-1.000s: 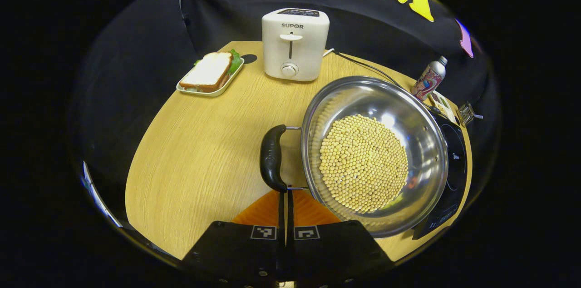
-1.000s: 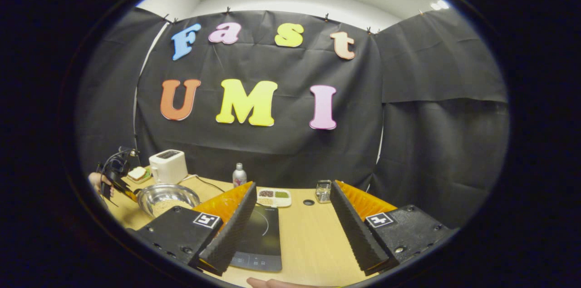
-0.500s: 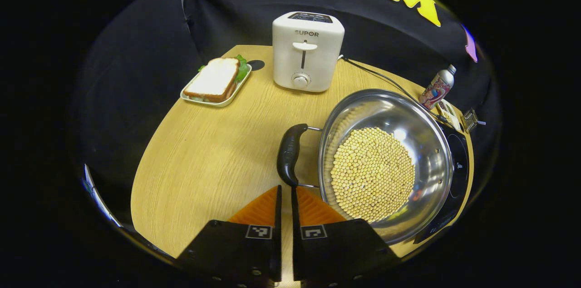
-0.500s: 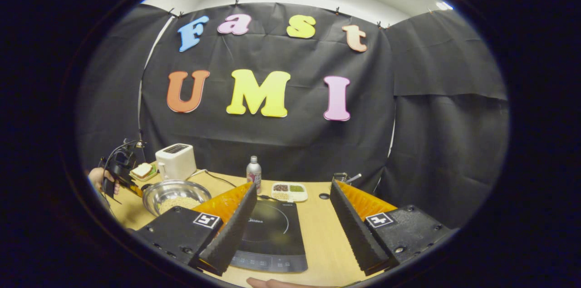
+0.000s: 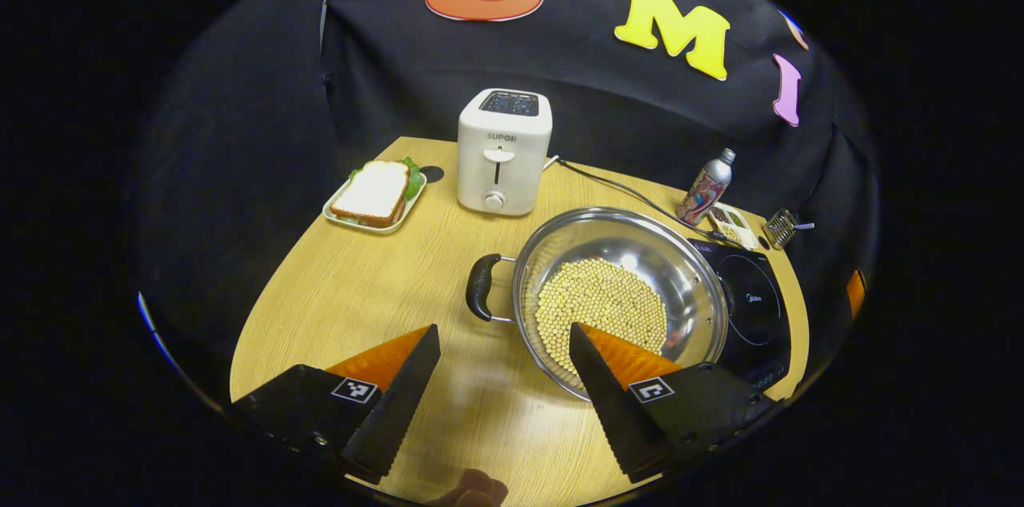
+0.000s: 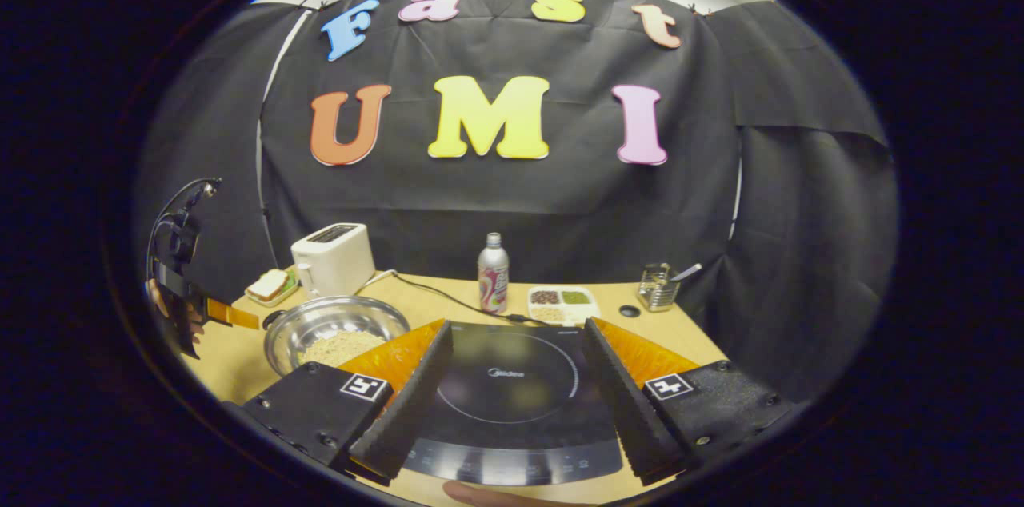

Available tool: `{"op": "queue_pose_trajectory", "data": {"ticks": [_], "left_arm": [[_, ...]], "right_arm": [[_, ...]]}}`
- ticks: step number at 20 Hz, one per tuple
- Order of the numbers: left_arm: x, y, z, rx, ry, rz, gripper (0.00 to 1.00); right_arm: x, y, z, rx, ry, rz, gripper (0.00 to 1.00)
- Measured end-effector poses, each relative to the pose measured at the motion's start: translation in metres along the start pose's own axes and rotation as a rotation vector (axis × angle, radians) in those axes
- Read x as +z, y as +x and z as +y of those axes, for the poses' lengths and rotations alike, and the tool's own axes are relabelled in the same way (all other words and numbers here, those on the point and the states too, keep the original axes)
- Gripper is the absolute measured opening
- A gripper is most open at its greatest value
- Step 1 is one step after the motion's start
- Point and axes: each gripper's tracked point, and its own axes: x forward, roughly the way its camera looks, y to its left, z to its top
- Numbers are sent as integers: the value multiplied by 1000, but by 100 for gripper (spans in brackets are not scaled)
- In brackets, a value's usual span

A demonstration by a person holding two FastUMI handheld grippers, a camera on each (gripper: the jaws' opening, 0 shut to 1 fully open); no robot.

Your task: First push the handle of the pot to place it horizontally, then grasp the pot with both hands and set it on the induction cooktop.

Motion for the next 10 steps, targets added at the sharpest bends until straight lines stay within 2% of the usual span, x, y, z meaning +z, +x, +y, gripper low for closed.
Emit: {"op": "queue_pose_trajectory", "data": {"ticks": [1, 2, 3, 6, 10], "left_arm": [[0, 2, -2, 3, 10, -5, 97], [0, 4, -2, 7, 26, -9, 84], [-1, 8, -2, 13, 35, -3, 96], [2, 25, -1, 15, 57, 1, 96], [5, 46, 6, 40, 70, 13, 96]], "right_arm": [[-5, 7, 8, 20, 3, 11, 100], [-10, 14, 15, 27, 0, 22, 99], [-15, 20, 22, 35, -8, 29, 99], [-32, 41, 36, 30, -36, 67, 99], [-62, 72, 64, 69, -24, 148, 100]]}}
